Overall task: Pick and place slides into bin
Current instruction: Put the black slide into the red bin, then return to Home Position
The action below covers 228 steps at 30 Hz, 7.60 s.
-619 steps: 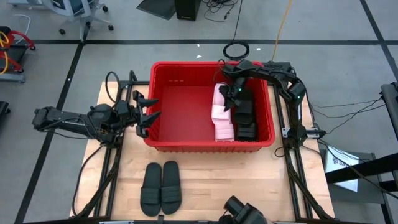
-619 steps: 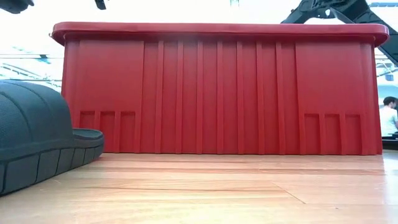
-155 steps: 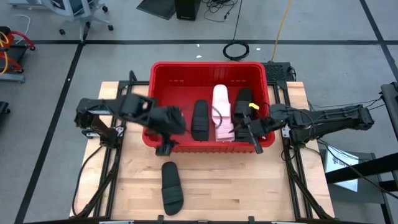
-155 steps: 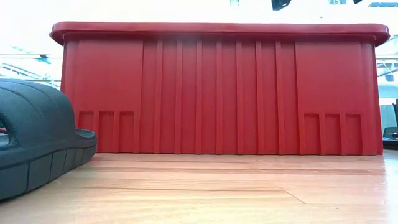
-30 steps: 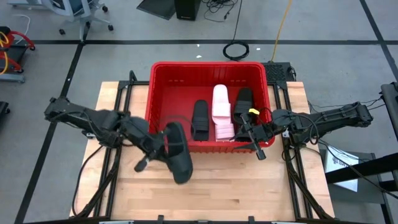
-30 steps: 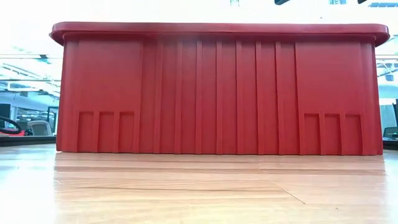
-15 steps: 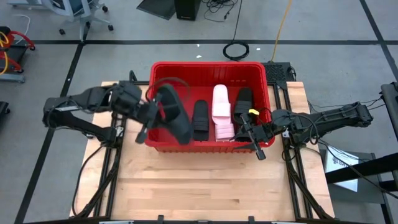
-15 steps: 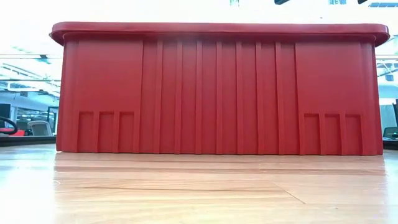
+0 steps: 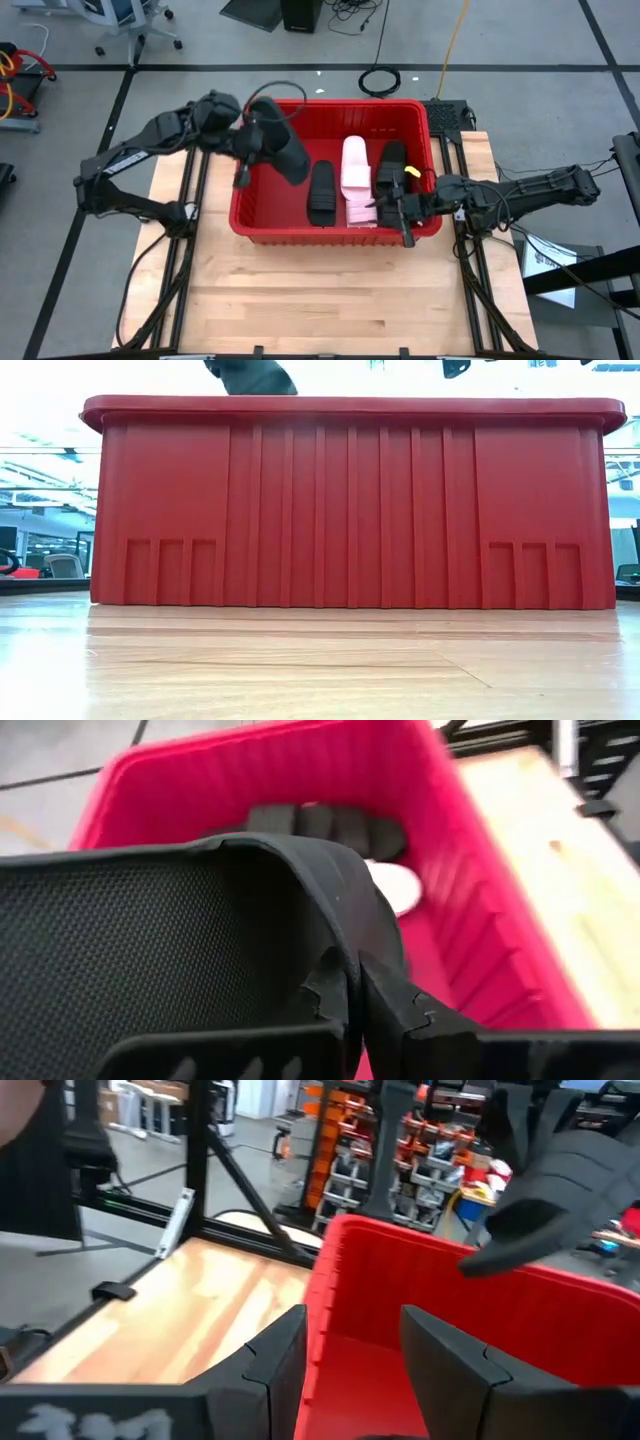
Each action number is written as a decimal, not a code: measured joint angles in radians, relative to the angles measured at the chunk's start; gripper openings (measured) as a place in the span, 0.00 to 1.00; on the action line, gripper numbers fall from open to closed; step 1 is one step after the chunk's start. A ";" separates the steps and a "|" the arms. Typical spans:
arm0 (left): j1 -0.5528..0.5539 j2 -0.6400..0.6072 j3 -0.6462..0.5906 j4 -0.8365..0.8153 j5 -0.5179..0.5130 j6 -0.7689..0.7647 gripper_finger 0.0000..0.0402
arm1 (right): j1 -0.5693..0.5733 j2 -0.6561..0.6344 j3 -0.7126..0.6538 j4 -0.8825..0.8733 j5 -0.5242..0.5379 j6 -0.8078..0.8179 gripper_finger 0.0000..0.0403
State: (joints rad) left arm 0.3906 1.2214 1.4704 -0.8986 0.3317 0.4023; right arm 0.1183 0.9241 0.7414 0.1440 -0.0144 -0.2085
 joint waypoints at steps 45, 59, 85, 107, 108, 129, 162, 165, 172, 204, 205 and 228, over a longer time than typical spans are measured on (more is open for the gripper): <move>0.206 0.997 0.698 -0.472 0.214 0.348 0.02 | -0.336 0.000 0.000 -0.104 -0.173 0.003 0.37; 0.147 0.997 0.698 -0.412 0.194 0.285 0.01 | -0.333 0.000 0.000 -0.112 -0.174 0.040 0.37; 0.128 0.997 0.698 -0.407 0.126 0.239 0.13 | -0.333 0.000 0.000 -0.112 -0.174 0.051 0.37; 0.122 0.997 0.697 -0.351 -0.046 0.215 0.35 | -0.333 0.000 0.000 -0.111 -0.175 0.046 0.37; 0.122 0.997 0.697 -0.345 -0.051 0.213 0.35 | -0.333 0.000 0.000 -0.111 -0.175 0.041 0.37; 0.099 0.833 0.697 -0.249 -0.070 0.161 0.35 | -0.333 0.000 0.000 0.011 -0.174 0.111 0.37; -0.282 0.262 0.639 -0.246 -0.087 -0.127 0.35 | -0.333 -0.006 0.001 0.083 -0.196 0.521 0.37; -0.327 0.226 0.556 -0.184 -0.145 -0.157 0.35 | -0.332 -0.005 0.000 0.091 -0.235 0.555 0.37; -0.367 0.090 0.239 0.051 -0.184 -0.199 0.35 | -0.326 -0.023 0.000 0.103 -0.334 0.564 0.37; -0.558 -0.581 -0.810 0.945 -0.196 -0.248 0.35 | -0.326 -0.184 -0.010 0.107 -0.541 0.587 0.37; -0.558 -0.588 -0.817 0.940 -0.202 -0.245 0.35 | -0.326 -0.191 -0.010 0.106 -0.541 0.590 0.37; -0.493 -0.674 -0.926 1.054 -0.237 -0.231 0.35 | -0.326 -0.584 -0.265 0.323 -0.539 0.591 0.37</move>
State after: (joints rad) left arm -0.1022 0.5477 0.5446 0.1556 0.0947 0.1710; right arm -0.2077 0.3404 0.4766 0.4670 -0.5529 0.3820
